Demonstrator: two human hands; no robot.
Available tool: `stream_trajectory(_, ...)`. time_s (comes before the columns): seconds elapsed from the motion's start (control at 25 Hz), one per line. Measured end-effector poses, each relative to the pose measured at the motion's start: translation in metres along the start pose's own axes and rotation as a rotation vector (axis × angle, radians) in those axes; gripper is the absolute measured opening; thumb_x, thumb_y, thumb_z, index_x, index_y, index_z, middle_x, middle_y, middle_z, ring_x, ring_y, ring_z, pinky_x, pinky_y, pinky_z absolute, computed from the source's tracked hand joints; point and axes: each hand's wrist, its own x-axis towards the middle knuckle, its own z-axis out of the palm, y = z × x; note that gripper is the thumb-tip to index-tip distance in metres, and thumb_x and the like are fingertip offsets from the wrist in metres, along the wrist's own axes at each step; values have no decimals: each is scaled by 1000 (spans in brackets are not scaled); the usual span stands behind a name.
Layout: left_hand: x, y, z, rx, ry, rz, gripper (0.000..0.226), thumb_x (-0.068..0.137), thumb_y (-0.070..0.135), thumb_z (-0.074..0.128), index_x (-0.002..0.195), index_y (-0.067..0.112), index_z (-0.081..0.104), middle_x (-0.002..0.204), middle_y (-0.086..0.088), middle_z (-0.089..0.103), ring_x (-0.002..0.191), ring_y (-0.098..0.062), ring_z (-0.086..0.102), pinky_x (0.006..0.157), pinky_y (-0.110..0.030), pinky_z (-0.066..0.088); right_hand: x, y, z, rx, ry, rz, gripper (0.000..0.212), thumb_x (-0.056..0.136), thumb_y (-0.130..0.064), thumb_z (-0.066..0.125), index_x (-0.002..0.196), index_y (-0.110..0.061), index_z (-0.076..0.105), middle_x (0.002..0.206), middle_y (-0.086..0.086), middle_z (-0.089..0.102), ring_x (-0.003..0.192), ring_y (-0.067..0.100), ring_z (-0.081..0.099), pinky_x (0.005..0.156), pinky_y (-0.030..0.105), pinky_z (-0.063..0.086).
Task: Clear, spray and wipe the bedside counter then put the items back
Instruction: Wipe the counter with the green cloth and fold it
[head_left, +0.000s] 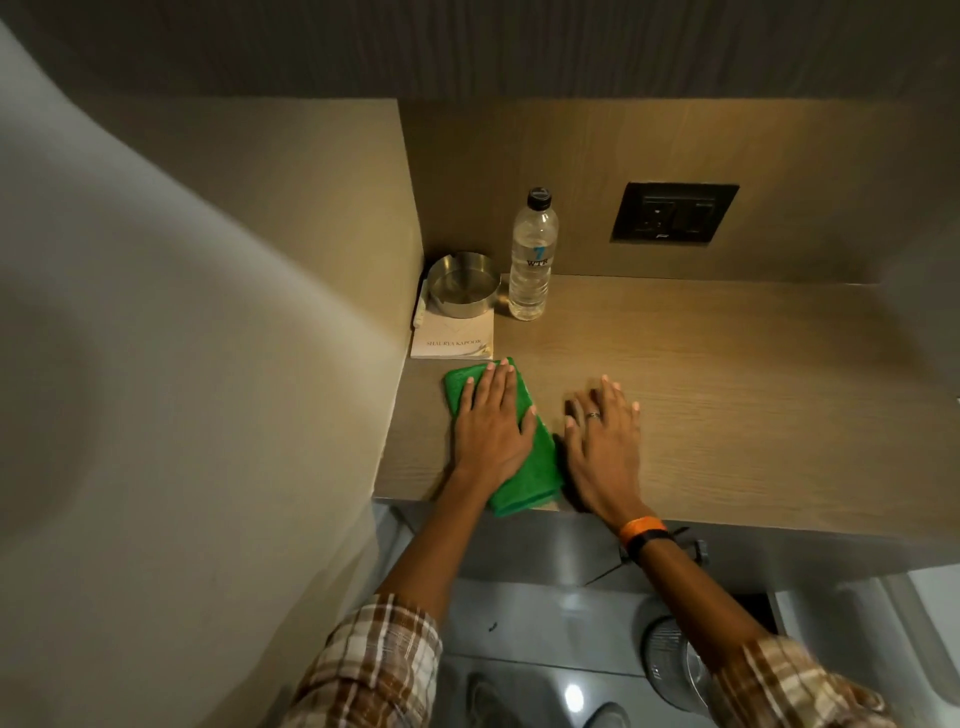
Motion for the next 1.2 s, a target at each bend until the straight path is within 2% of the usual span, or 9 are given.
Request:
stream_trajectory(0.08, -3, -14, -7, 4, -11, -111, 69, 103, 48, 25, 159, 10, 10, 168, -7, 11, 156, -20, 6, 128, -44, 4, -8, -24, 10, 10, -66, -167, 46, 103, -38, 34, 141, -19, 54, 159, 9, 38, 151, 28, 30, 128, 50, 5)
stream_trajectory(0.16, -13, -23, -11, 6, 0, -234, 69, 103, 48, 22, 159, 9, 8, 168, -8, 9, 156, -22, 5, 127, -47, 6, -21, -36, 20, -71, -151, -255, 56, 102, -48, 27, 145, -20, 50, 158, 7, 40, 151, 25, 30, 127, 54, 6)
stream_trajectory(0.24, -25, -28, -15, 13, 13, -327, 72, 102, 50, 22, 158, 7, 8, 168, -12, 11, 156, -25, 8, 126, -48, 9, -29, -35, 25, -166, -173, -252, 60, 100, -58, 25, 147, -28, 47, 160, 7, 35, 153, 26, 24, 124, 63, 3)
stream_trajectory(0.4, -57, -31, -25, 46, 8, -384, 79, 100, 56, 22, 156, 1, 18, 163, -21, 23, 151, -33, 23, 123, -48, 19, -25, -27, 18, -218, -116, -220, 56, 91, -74, 37, 132, -44, 58, 147, 5, 45, 142, 29, 35, 112, 75, 14)
stream_trajectory(0.6, -103, -38, -45, 197, -6, -371, 60, 104, 38, 26, 147, -1, 40, 149, -26, 44, 129, -37, 47, 108, -45, 37, -13, -20, 6, -218, -120, -177, 60, 78, -83, 49, 113, -38, 68, 126, 0, 55, 121, 27, 43, 105, 63, 27)
stream_trajectory(0.76, -119, -52, -56, 214, -23, -314, 43, 106, 28, 30, 135, 6, 52, 127, -18, 56, 114, -30, 52, 92, -38, 47, -9, -23, -2, -226, -210, -162, 57, 77, -79, 55, 105, -32, 68, 120, 0, 58, 115, 27, 44, 94, 50, 28)
stream_trajectory(0.92, -126, -51, -63, 152, -36, -304, 46, 106, 38, 41, 144, 12, 42, 129, -15, 50, 118, -30, 48, 88, -37, 51, -14, -19, -16, -177, -244, -155, 45, 78, -71, 64, 98, -31, 69, 115, -5, 64, 112, 26, 47, 83, 42, 23)
stream_trajectory(1.04, -126, -49, -61, -3, -26, -332, 48, 97, 45, 57, 129, 10, 57, 124, -16, 54, 113, -32, 53, 85, -42, 52, -20, -8, -28, -115, -247, -137, 36, 77, -67, 69, 86, -33, 61, 99, -8, 67, 106, 23, 50, 78, 39, 21)
stream_trajectory(1.2, -122, -43, -55, -166, -37, -307, 44, 88, 49, 68, 118, 17, 67, 118, -10, 62, 112, -29, 56, 90, -42, 50, -34, 12, -42, -32, -237, -104, 32, 78, -58, 75, 85, -31, 59, 79, -12, 62, 94, 18, 55, 77, 38, 25)
